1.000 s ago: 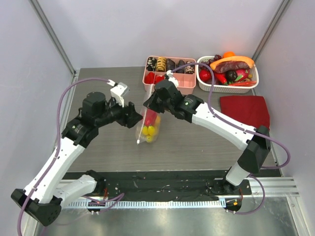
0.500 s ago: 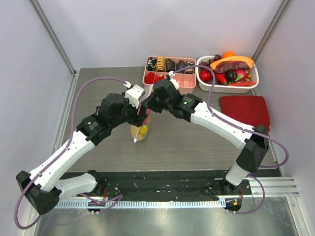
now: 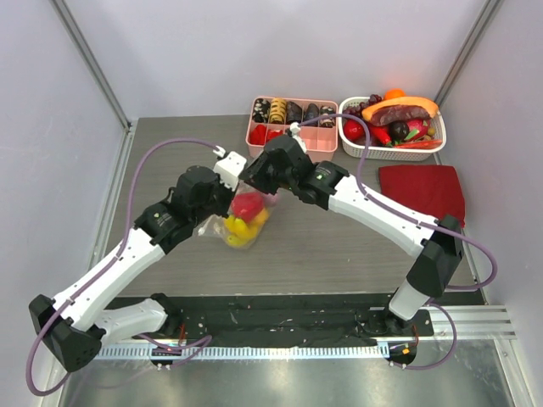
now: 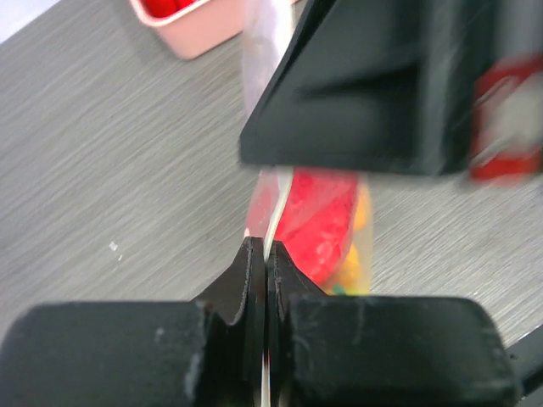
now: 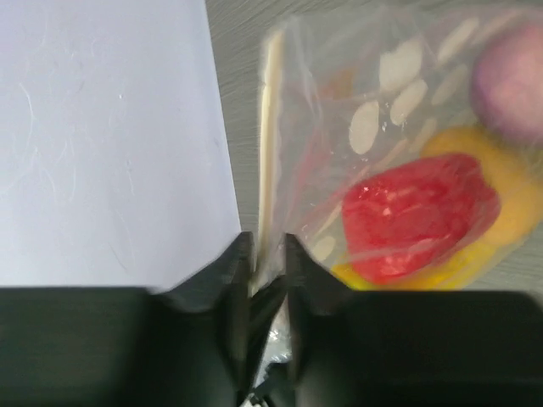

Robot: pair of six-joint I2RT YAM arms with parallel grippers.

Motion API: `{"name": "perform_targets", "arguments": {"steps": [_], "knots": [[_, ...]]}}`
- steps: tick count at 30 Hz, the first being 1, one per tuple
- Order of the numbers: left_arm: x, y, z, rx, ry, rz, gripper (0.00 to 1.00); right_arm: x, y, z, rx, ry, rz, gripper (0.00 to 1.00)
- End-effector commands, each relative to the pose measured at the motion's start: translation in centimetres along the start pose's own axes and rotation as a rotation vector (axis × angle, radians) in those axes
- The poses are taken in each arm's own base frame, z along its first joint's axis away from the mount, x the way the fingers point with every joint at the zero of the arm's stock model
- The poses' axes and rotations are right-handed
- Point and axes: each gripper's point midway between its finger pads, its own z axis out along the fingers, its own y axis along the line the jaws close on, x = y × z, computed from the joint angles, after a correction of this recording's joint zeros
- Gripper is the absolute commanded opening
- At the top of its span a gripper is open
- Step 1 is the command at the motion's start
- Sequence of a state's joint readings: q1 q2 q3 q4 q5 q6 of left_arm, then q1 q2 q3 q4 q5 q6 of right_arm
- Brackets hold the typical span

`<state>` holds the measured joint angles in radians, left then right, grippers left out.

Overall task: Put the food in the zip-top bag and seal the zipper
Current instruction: Place the zipper food storage bag at the center of the board.

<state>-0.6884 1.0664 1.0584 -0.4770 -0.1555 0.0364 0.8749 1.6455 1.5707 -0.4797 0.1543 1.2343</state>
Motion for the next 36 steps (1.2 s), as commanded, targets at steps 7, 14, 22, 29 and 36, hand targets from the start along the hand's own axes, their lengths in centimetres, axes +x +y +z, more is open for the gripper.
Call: {"name": "perform_targets", "arguments": {"steps": [7, 14, 22, 29, 36], "knots": [[-1.7, 7.3, -1.6, -0.026, -0.027, 0.057, 0.00, -6.3, 0.8, -3.9, -0.213, 0.011, -0.199, 0.99], [-4.6, 14.0, 1.8, -0.035, -0.079, 0.280, 0.00, -9.3, -1.5, -5.9, -0.312, 0.068, -0.381, 1.00], [-9.0, 22.1, 10.8, 0.030, -0.184, 0.526, 0.00, -12.3, -4.2, -7.0, -0.345, 0.103, -0.377, 1.00], [-12.0, 28.4, 17.6, -0.024, -0.245, 0.692, 0.00, -13.8, -5.3, -7.5, -0.356, 0.114, -0.351, 1.00], [-15.0, 30.6, 18.4, -0.082, -0.336, 0.712, 0.00, -13.8, -5.9, -8.0, -0.362, 0.118, -0.360, 1.00]]}}
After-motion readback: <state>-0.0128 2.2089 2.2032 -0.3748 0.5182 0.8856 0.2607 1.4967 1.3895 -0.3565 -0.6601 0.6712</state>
